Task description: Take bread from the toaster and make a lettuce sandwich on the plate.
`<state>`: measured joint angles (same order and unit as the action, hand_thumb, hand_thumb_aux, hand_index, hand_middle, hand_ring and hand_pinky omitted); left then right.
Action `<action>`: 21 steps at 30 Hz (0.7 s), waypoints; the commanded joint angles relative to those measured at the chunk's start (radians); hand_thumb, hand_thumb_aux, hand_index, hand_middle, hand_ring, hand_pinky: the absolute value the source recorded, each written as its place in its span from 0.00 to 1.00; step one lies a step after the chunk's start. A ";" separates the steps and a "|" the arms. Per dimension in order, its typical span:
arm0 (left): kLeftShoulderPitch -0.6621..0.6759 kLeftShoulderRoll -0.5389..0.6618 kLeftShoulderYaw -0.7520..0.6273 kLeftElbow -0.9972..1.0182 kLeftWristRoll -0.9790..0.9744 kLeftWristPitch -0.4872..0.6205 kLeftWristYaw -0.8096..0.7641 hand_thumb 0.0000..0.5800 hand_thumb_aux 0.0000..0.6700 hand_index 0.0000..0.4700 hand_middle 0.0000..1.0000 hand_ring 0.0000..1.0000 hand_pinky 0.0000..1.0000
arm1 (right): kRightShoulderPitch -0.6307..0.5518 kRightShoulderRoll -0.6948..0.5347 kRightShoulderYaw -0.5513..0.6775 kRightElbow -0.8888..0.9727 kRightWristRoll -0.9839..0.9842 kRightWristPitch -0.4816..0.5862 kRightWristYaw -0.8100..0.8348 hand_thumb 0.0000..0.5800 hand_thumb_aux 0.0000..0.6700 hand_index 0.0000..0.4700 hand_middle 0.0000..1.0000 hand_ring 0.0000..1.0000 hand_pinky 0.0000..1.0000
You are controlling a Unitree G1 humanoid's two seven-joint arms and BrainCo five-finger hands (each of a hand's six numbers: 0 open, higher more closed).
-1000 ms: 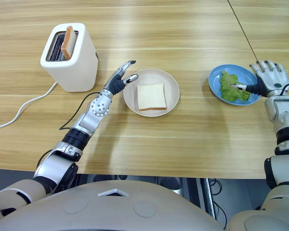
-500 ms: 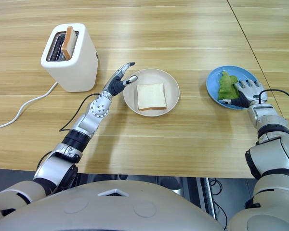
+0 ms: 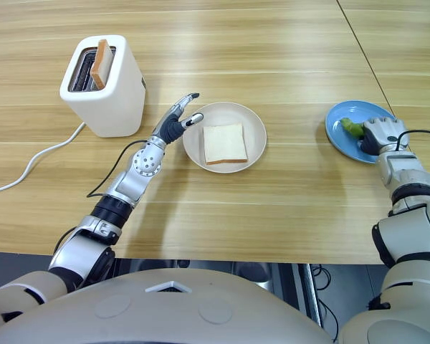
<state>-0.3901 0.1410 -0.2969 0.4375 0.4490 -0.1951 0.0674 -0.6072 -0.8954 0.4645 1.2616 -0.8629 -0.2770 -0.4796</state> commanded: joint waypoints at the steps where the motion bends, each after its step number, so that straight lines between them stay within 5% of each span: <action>1: 0.010 0.015 0.032 -0.017 -0.020 0.013 0.002 0.00 0.00 0.00 0.00 0.00 0.00 | 0.019 -0.035 -0.031 -0.145 0.036 -0.046 -0.055 1.00 1.00 0.98 1.00 1.00 1.00; 11: -0.014 0.063 0.142 0.001 -0.072 -0.003 0.046 0.00 0.00 0.00 0.00 0.00 0.00 | 0.181 0.031 -0.152 -0.910 0.040 0.068 0.041 1.00 1.00 0.98 1.00 1.00 1.00; 15: -0.024 0.065 0.160 0.027 -0.082 -0.013 0.058 0.00 0.00 0.00 0.00 0.00 0.00 | 0.106 0.178 -0.093 -0.925 -0.009 0.076 0.081 1.00 1.00 0.98 1.00 1.00 1.00; 21: -0.038 0.051 0.143 0.074 -0.075 -0.028 0.068 0.00 0.00 0.00 0.00 0.00 0.00 | -0.013 0.366 0.034 -0.685 -0.084 0.044 0.084 1.00 1.00 0.98 1.00 1.00 1.00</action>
<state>-0.4264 0.1956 -0.1451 0.4855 0.3709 -0.2192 0.1323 -0.6030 -0.5531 0.4529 0.4822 -0.9173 -0.2149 -0.4007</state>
